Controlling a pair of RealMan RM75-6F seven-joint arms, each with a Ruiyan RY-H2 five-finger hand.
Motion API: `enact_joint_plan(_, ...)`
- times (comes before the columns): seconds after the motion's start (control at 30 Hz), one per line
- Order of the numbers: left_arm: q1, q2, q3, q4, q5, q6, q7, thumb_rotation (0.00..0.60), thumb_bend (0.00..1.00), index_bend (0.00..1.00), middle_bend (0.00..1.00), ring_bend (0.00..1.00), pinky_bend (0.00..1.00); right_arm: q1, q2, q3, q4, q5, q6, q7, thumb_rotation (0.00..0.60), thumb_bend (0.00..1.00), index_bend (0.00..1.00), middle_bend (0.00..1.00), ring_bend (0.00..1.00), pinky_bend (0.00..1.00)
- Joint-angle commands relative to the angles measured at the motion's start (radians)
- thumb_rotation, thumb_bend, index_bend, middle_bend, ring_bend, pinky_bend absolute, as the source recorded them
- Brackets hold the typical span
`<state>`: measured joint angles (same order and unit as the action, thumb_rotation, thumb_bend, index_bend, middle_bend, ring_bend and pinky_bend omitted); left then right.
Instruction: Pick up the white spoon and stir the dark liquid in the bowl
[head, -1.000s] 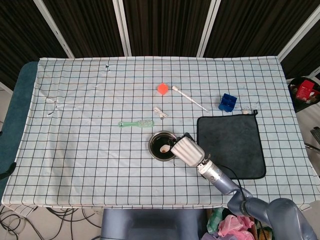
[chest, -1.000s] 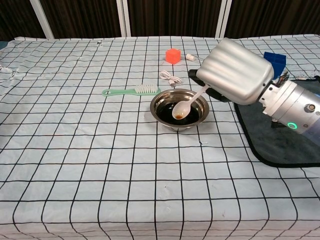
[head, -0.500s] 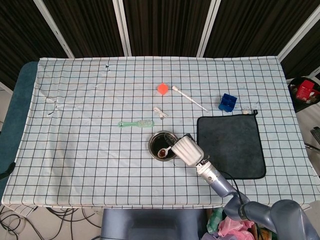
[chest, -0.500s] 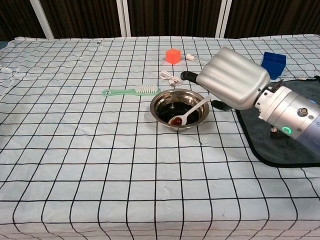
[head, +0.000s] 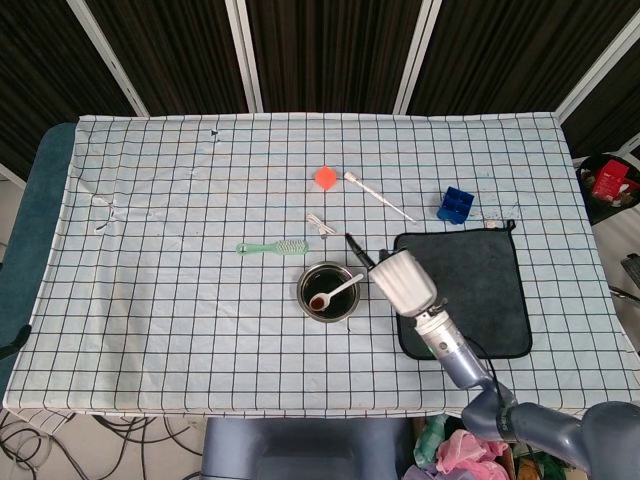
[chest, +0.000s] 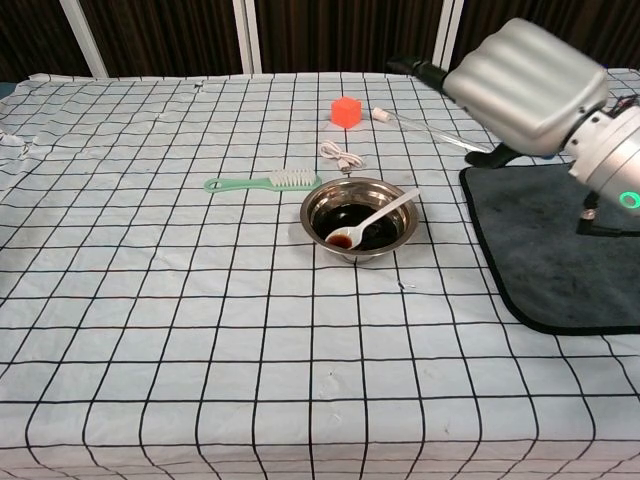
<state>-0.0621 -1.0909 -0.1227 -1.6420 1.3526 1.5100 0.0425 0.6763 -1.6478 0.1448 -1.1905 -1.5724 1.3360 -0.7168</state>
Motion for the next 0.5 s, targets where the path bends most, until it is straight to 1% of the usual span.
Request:
enact_joint_plan(0.03,0.0,0.002,0.001,-0.001,-0.003,-0.004,0.001,0.6,0.24,0.09,0.05,0.01,0.0,-0.123,0.174,0.03,-0.196,0.123,0.037,0.109,0.6,0.12,0.01,0.31,0.56,0.49)
enact_joint_plan(0.07,0.0,0.003,0.002,-0.003,-0.004,-0.007,0.001,0.6,0.24,0.09,0.05,0.01,0.0,-0.155,0.206,0.023,-0.229,0.141,0.05,0.16,0.6,0.12,0.0,0.25,0.5,0.42)
enact_joint_plan(0.13,-0.002,0.006,0.002,-0.005,-0.007,-0.011,0.002,0.6,0.24,0.09,0.05,0.01,0.0,-0.214,0.281,-0.008,-0.29,0.157,0.058,0.261,0.6,0.12,0.0,0.18,0.41,0.35)
enact_joint_plan(0.17,-0.002,0.008,0.002,-0.006,-0.008,-0.013,0.004,0.6,0.24,0.09,0.05,0.01,0.0,-0.246,0.325,-0.03,-0.318,0.167,0.055,0.32,0.6,0.12,0.0,0.15,0.37,0.32)
enact_joint_plan(0.23,-0.003,0.009,0.004,-0.007,-0.006,-0.016,0.007,0.6,0.24,0.09,0.05,0.01,0.0,-0.289,0.38,-0.064,-0.353,0.185,0.043,0.39,0.6,0.12,0.0,0.1,0.31,0.29)
enact_joint_plan(0.3,-0.004,0.01,0.007,-0.007,-0.001,-0.019,0.01,0.6,0.24,0.09,0.05,0.01,0.0,-0.331,0.44,-0.1,-0.386,0.205,0.027,0.447,0.6,0.12,0.0,0.09,0.28,0.28)
enact_joint_plan(0.33,-0.006,0.011,0.011,-0.006,0.003,-0.023,0.014,0.6,0.24,0.09,0.04,0.0,0.0,-0.362,0.467,-0.119,-0.39,0.212,0.037,0.472,0.6,0.12,0.0,0.09,0.28,0.27)
enact_joint_plan(0.4,-0.008,0.01,0.017,-0.006,0.008,-0.029,0.02,0.6,0.24,0.09,0.04,0.0,0.0,-0.403,0.484,-0.142,-0.381,0.198,0.067,0.517,0.6,0.13,0.0,0.09,0.28,0.27)
enact_joint_plan(0.5,-0.009,0.008,0.022,-0.005,0.017,-0.03,0.023,0.6,0.24,0.09,0.04,0.0,0.0,-0.427,0.488,-0.155,-0.369,0.191,0.068,0.552,0.6,0.13,0.0,0.08,0.26,0.27)
